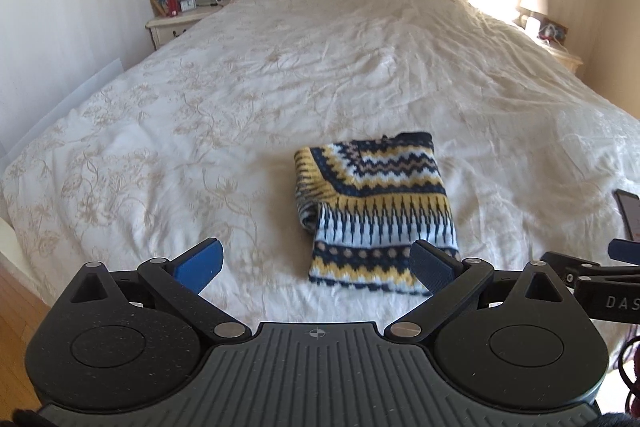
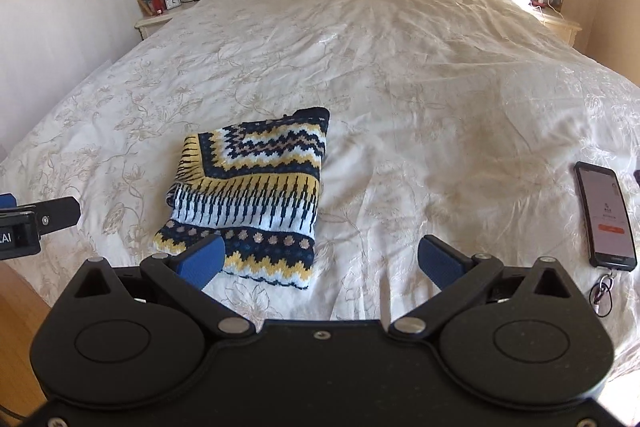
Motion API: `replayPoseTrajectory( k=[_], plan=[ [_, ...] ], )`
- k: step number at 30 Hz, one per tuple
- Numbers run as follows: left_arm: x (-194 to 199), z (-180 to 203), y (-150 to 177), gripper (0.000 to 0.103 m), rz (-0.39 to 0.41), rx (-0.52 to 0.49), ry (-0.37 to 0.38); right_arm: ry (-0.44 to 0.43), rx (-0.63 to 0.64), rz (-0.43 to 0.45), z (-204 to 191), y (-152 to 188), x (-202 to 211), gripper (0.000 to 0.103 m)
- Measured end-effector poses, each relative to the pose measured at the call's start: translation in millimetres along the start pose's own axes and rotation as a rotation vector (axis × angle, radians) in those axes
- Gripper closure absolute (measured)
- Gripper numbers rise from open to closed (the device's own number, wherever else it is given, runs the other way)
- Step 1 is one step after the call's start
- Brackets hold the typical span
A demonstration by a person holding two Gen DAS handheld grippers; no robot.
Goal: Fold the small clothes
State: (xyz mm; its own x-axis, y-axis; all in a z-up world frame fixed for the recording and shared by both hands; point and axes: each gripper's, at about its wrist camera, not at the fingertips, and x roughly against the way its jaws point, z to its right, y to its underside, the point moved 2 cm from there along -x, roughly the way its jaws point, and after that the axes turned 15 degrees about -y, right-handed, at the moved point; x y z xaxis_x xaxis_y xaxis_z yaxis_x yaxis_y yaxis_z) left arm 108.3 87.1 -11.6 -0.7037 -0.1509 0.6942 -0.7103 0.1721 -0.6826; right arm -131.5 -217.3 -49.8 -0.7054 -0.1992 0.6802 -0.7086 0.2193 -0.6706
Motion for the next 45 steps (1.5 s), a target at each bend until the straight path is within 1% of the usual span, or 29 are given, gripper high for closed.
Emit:
replayPoseTrajectory(
  k=[6,13,16,26,32,45],
  plan=[
    [-2,-1,12,0.002,-0.079,-0.017,-0.023,0.006,-0.037,-0.026,-1,13,7,0.001],
    [-11,-6,24,0.002,-0.181,-0.005,-0.020,0.027,-0.047,-0.050,-2,20,10,0.001],
    [-12,-6,28,0.002,-0.211,-0.009,-0.022,0.035,-0.048,-0.059,-2,23,11,0.001],
    [-14,-7,35,0.002,-0.247,-0.028,-0.013,0.053,-0.071,-0.082,-2,30,13,0.001],
    [-17,-6,37,0.002,-0.267,-0.050,-0.021,0.056,-0.070,-0.091,-3,30,12,0.001],
    [-20,-9,39,0.002,-0.286,-0.050,-0.012,0.060,-0.065,-0.097,-10,28,9,0.001]
  ],
)
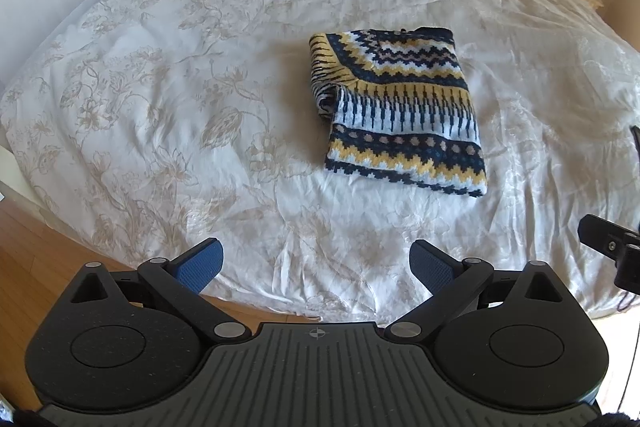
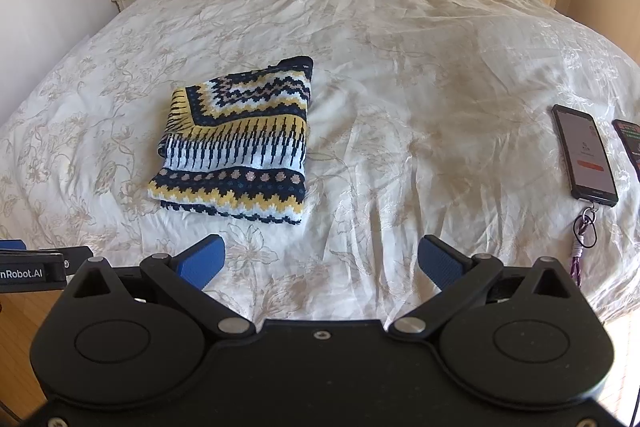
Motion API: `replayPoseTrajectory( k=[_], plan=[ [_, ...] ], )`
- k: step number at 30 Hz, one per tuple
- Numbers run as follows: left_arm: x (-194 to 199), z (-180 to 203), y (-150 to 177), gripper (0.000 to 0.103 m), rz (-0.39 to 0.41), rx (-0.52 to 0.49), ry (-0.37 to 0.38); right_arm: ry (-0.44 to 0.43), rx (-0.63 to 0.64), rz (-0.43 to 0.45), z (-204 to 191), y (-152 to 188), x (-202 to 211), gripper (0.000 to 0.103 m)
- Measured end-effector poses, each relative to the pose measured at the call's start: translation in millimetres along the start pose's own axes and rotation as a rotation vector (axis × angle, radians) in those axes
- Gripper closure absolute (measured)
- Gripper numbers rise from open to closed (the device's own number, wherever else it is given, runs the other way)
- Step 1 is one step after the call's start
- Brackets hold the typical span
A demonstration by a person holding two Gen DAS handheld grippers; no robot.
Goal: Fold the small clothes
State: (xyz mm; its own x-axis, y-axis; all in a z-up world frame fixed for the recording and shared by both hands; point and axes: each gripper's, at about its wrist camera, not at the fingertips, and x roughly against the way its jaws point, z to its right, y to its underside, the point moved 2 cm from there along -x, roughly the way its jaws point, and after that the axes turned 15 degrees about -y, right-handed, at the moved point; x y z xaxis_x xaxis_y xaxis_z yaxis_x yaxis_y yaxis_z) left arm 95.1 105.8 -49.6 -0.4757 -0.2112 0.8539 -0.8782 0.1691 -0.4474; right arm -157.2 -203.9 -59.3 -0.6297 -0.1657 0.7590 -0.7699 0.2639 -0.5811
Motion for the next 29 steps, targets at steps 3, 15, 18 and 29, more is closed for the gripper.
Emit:
replayPoseTrajectory(
  k=[3,15,18,29],
  plan=[
    [-1,-2,1,0.002,-0.004,-0.001,-0.001,-0.001,0.000,-0.004,-3,-1,-2,0.001],
    [-5,-6,1,0.002,-0.016,0.004,-0.002,-0.004,0.005,-0.015,-8,-2,-7,0.001],
    [-5,-6,1,0.002,-0.016,0.003,-0.001,-0.004,0.006,-0.015,-7,-2,-6,0.001],
    [-7,-5,1,0.002,-0.018,0.003,0.002,-0.006,-0.007,-0.023,-8,-1,-12,0.001]
  ],
)
